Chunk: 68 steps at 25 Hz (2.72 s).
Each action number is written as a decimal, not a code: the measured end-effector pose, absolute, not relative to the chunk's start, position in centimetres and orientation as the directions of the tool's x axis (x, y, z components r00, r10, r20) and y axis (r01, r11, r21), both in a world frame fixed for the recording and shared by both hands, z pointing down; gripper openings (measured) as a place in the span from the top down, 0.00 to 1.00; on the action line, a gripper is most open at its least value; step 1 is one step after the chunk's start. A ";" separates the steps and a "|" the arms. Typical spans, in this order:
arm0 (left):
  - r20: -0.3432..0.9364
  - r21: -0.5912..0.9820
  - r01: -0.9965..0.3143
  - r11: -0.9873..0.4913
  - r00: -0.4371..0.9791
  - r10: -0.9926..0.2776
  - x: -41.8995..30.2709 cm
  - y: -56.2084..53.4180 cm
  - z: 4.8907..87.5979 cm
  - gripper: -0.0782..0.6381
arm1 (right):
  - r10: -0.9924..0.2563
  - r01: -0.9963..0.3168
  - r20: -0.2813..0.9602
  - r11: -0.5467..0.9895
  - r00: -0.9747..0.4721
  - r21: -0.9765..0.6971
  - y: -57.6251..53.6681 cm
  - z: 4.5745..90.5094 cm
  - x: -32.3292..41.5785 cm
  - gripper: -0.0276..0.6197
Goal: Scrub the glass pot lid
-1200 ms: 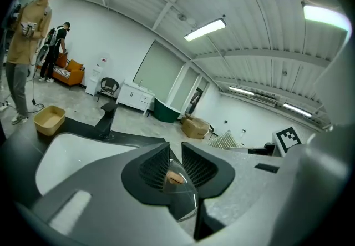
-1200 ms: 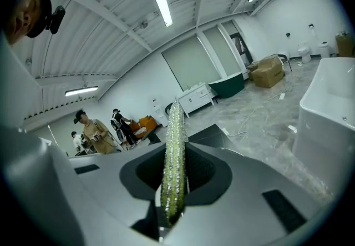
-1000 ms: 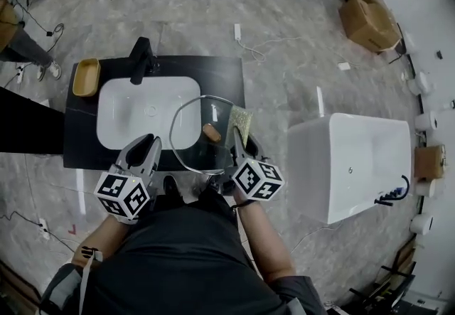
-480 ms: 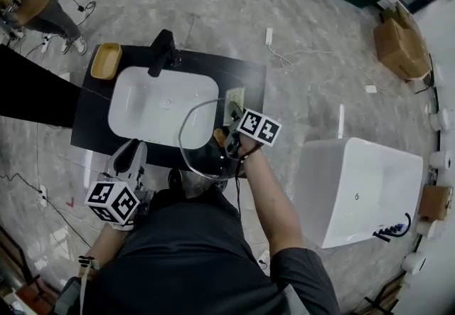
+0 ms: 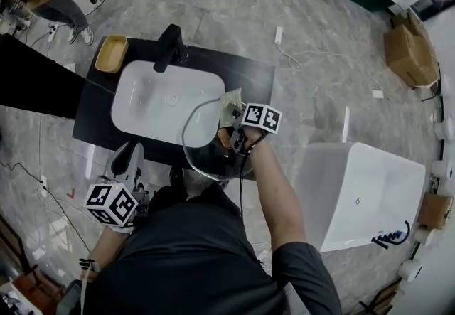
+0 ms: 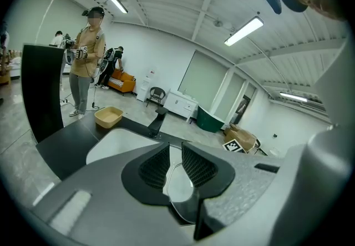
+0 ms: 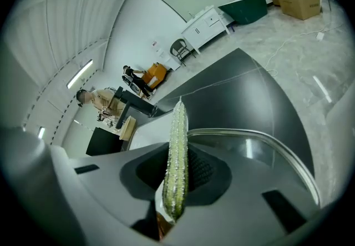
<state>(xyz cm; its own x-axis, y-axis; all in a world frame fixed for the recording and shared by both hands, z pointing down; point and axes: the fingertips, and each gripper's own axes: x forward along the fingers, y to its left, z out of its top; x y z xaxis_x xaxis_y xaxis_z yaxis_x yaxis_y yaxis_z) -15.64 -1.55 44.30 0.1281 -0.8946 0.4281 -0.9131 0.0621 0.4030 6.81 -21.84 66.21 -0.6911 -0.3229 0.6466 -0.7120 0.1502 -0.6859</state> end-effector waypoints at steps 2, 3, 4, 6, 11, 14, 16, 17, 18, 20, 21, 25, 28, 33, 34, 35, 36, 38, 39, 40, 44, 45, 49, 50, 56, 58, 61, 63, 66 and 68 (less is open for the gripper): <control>0.428 0.401 -0.915 0.039 0.150 -0.891 -14.8 -2.1 44.3 0.79 | -0.339 -0.732 0.661 0.149 -0.669 -0.665 -21.6 66.5 8.4 0.86; 0.428 0.400 -0.916 0.024 0.164 -0.889 -14.3 -2.4 44.3 0.79 | -0.348 -0.739 0.665 0.144 -0.661 -0.658 -21.5 66.7 9.3 0.86; 0.427 0.398 -0.917 0.007 0.179 -0.886 -13.7 -2.7 44.3 0.79 | -0.358 -0.743 0.667 0.136 -0.653 -0.655 -21.3 66.8 10.1 0.86; 0.427 0.394 -0.919 -0.030 0.211 -0.879 -12.6 -3.3 44.2 0.79 | -0.379 -0.747 0.667 0.111 -0.641 -0.655 -20.9 67.1 11.7 0.86; 0.426 0.382 -0.918 -0.106 0.277 -0.861 -9.8 -4.5 43.8 0.79 | -0.435 -0.764 0.670 0.070 -0.601 -0.641 -20.3 67.3 16.2 0.86; 0.427 0.378 -0.915 -0.137 0.304 -0.852 -8.7 -4.9 43.5 0.79 | -0.457 -0.776 0.677 0.047 -0.577 -0.629 -19.9 67.5 18.7 0.86; 0.424 0.375 -0.914 -0.157 0.319 -0.848 -8.0 -5.1 43.2 0.79 | -0.470 -0.783 0.684 0.025 -0.558 -0.621 -19.7 67.7 20.3 0.86; 0.421 0.373 -0.913 -0.166 0.326 -0.846 -7.7 -5.2 43.1 0.79 | -0.477 -0.788 0.689 0.015 -0.547 -0.615 -19.6 67.8 21.1 0.86; 0.419 0.371 -0.912 -0.175 0.332 -0.845 -7.5 -5.3 43.1 0.79 | -0.483 -0.796 0.695 0.007 -0.533 -0.606 -19.5 67.8 21.9 0.86; 0.414 0.370 -0.910 -0.190 0.344 -0.842 -7.2 -5.5 42.9 0.79 | -0.498 -0.820 0.712 -0.004 -0.495 -0.573 -19.3 67.6 23.3 0.86; 0.412 0.370 -0.908 -0.196 0.350 -0.841 -7.0 -5.5 42.8 0.79 | -0.508 -0.833 0.720 -0.009 -0.473 -0.554 -19.2 67.3 23.9 0.86; 0.401 0.380 -0.900 -0.214 0.368 -0.839 -6.8 -5.8 42.4 0.79 | -0.539 -0.849 0.719 -0.015 -0.438 -0.528 -18.4 65.7 24.8 0.86; 0.390 0.393 -0.894 -0.216 0.374 -0.842 -7.0 -5.6 42.2 0.79 | -0.558 -0.837 0.689 0.017 -0.462 -0.548 -17.5 64.4 23.5 0.86; 0.380 0.411 -0.894 -0.180 0.348 -0.857 -8.7 -4.8 42.2 0.79 | -0.538 -0.765 0.592 0.171 -0.601 -0.621 -15.0 62.6 17.4 0.86; 0.381 0.413 -0.895 -0.169 0.339 -0.860 -9.3 -4.5 42.3 0.79 | -0.522 -0.748 0.580 0.190 -0.625 -0.635 -14.3 62.7 16.3 0.86; 0.383 0.415 -0.896 -0.157 0.329 -0.863 -9.8 -4.2 42.4 0.79 | -0.506 -0.734 0.573 0.202 -0.645 -0.648 -13.7 62.9 15.4 0.86; 0.386 0.415 -0.898 -0.145 0.319 -0.866 -10.3 -3.9 42.5 0.79 | -0.491 -0.721 0.567 0.207 -0.661 -0.661 -13.2 63.2 14.6 0.86; 0.393 0.412 -0.902 -0.126 0.301 -0.869 -11.1 -3.3 42.6 0.79 | -0.470 -0.694 0.551 0.210 -0.689 -0.688 -12.4 63.7 13.6 0.86; 0.397 0.410 -0.904 -0.119 0.294 -0.870 -11.3 -3.0 42.7 0.79 | -0.463 -0.680 0.541 0.211 -0.702 -0.702 -12.1 63.9 13.3 0.86; 0.400 0.407 -0.906 -0.113 0.288 -0.870 -11.5 -2.8 42.8 0.79 | -0.459 -0.669 0.532 0.211 -0.711 -0.713 -11.9 64.0 13.0 0.86; 0.412 0.395 -0.913 -0.105 0.278 -0.868 -11.5 -2.4 42.9 0.79 | -0.462 -0.686 0.548 0.210 -0.698 -0.697 -11.7 64.8 13.1 0.86; 0.414 0.392 -0.914 -0.108 0.280 -0.866 -11.2 -2.4 42.8 0.79 | -0.465 -0.701 0.561 0.207 -0.685 -0.683 -11.7 65.0 13.5 0.86; 0.418 0.383 -0.914 -0.135 0.302 -0.857 -9.6 -2.7 42.8 0.79 | -0.492 -0.739 0.591 0.178 -0.639 -0.650 -11.8 65.6 15.6 0.86; 0.418 0.382 -0.913 -0.145 0.310 -0.854 -9.1 -2.8 42.8 0.79 | -0.499 -0.745 0.595 0.170 -0.630 -0.645 -11.9 65.7 16.2 0.86; 0.416 0.378 -0.904 -0.200 0.359 -0.836 -6.5 -3.7 42.8 0.79 | -0.542 -0.775 0.616 0.112 -0.572 -0.621 -12.0 66.5 20.7 0.86; 0.417 0.378 -0.901 -0.212 0.371 -0.830 -6.0 -4.1 42.8 0.79 | -0.553 -0.788 0.625 0.095 -0.550 -0.609 -12.1 66.8 22.0 0.86; 0.416 0.376 -0.898 -0.227 0.383 -0.825 -5.3 -4.2 42.7 0.79 | -0.566 -0.805 0.638 0.079 -0.522 -0.588 -11.9 67.0 23.7 0.86; 0.415 0.373 -0.897 -0.238 0.390 -0.822 -4.9 -4.3 42.5 0.79 | -0.575 -0.813 0.645 0.062 -0.504 -0.580 -11.8 67.2 24.7 0.86; 0.412 0.370 -0.894 -0.252 0.401 -0.818 -4.5 -4.3 42.2 0.79 | -0.589 -0.827 0.657 0.034 -0.470 -0.561 -11.6 67.2 26.2 0.86; 0.407 0.371 -0.891 -0.261 0.409 -0.817 -4.5 -4.4 42.1 0.79 | -0.599 -0.841 0.669 0.016 -0.441 -0.541 -11.4 67.2 27.1 0.86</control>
<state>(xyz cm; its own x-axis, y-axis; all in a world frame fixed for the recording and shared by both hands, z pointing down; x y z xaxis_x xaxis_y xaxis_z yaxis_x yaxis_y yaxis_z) -4.48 -4.35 42.14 0.4086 -0.8170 0.4069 -0.8912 -0.2611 0.3708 27.06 -11.36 67.20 -0.4412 -0.5986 0.6686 -0.8410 0.0159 -0.5408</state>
